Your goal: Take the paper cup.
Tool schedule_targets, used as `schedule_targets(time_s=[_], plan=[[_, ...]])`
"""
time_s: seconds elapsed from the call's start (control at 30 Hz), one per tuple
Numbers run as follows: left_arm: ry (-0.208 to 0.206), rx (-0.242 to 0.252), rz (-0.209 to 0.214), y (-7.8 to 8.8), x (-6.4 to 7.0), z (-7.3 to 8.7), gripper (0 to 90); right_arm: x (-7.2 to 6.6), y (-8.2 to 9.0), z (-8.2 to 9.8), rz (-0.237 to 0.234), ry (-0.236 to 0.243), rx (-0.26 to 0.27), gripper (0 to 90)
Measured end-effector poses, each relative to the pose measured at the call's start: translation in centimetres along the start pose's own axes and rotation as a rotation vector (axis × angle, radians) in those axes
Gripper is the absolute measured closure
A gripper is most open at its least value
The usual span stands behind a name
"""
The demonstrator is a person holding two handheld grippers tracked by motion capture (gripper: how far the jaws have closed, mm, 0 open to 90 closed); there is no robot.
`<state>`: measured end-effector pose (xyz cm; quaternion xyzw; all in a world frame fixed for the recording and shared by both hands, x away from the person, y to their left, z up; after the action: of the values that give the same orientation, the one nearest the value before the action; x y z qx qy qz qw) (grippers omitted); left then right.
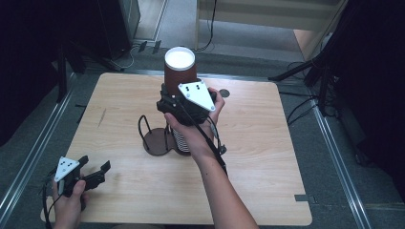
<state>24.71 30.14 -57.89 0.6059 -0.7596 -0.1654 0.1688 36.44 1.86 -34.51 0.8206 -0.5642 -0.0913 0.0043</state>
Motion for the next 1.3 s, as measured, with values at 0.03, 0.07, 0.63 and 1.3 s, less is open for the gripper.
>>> schedule_targets(time_s=[0.03,0.07,0.63,1.3], plan=[[-0.001,-0.001,0.000,0.0,0.0,0.0,14.2,0.0,0.0,-0.1,0.001,0.004,0.002,9.0],[-0.001,-0.001,0.000,0.0,0.0,0.0,14.2,0.0,0.0,-0.2,-0.002,0.000,0.003,9.1],[-0.004,-0.002,0.002,0.0,0.0,0.0,14.2,0.0,1.1,-2.8,-0.013,-0.005,0.045,9.5],[-0.006,0.000,-0.003,0.0,0.0,0.0,14.3,2.5,3.4,-5.1,0.012,-0.006,0.102,9.5]])
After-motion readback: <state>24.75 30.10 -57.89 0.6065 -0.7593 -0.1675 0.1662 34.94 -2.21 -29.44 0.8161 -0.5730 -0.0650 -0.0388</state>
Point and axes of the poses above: each handheld gripper's, and its own axes: y roughly backward along the jaws, z roughly out of its underside, x roughly to its right, the point moved 6 cm from there along -y, roughly forward along the jaws, and after that the axes turned 6 degrees about -y, right-handed, at the moved point
